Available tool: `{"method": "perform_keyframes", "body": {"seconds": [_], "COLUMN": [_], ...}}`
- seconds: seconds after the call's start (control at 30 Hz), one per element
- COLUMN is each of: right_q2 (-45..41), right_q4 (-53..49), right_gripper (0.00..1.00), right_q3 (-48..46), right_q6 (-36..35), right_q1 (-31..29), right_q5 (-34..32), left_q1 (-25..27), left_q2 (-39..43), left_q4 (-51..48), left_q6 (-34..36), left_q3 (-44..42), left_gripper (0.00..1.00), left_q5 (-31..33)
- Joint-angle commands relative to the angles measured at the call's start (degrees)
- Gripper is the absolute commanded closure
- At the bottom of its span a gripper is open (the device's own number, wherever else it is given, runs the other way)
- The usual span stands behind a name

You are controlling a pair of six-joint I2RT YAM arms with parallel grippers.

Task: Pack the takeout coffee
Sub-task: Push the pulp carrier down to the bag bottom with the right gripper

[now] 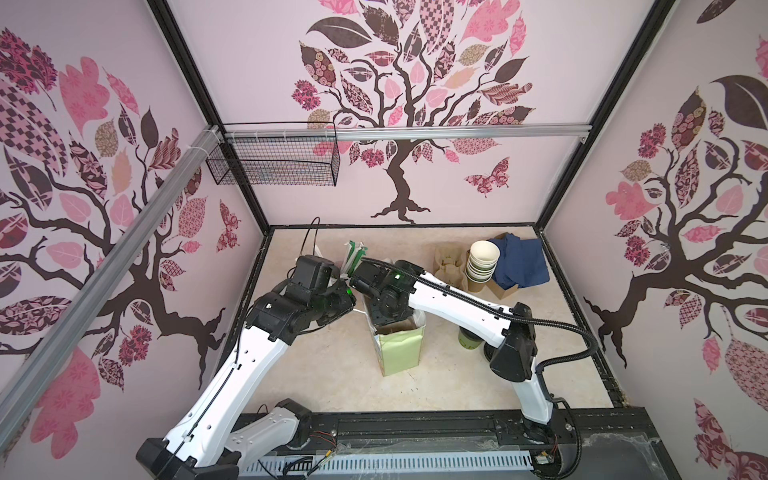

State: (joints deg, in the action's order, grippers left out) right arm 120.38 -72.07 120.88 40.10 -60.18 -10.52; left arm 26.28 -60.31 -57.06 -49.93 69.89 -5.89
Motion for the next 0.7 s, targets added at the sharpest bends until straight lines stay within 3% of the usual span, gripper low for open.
{"method": "perform_keyframes", "body": {"seconds": [0.0, 0.47, 0.67], "right_q2": [1.4, 0.0, 1.7], "right_q4": [1.9, 9.4, 10.4], "right_gripper": [0.71, 0.67, 0.57], "right_q3": [-1.5, -12.6, -13.4], "right_q6": [-0.2, -2.0, -2.3], "right_q1": [0.1, 1.5, 1.6], "right_q5": [1.8, 5.3, 5.4], "left_q1": [-0.2, -0.2, -0.2], "left_q2": [1.6, 4.6, 4.8], "left_q4": [0.7, 4.5, 4.9], "left_q6": [-1.7, -2.0, -2.0], "left_q3": [-2.7, -6.2, -6.6], "left_gripper": [0.87, 0.88, 0.88], "left_q5": [1.6, 2.8, 2.6]}}
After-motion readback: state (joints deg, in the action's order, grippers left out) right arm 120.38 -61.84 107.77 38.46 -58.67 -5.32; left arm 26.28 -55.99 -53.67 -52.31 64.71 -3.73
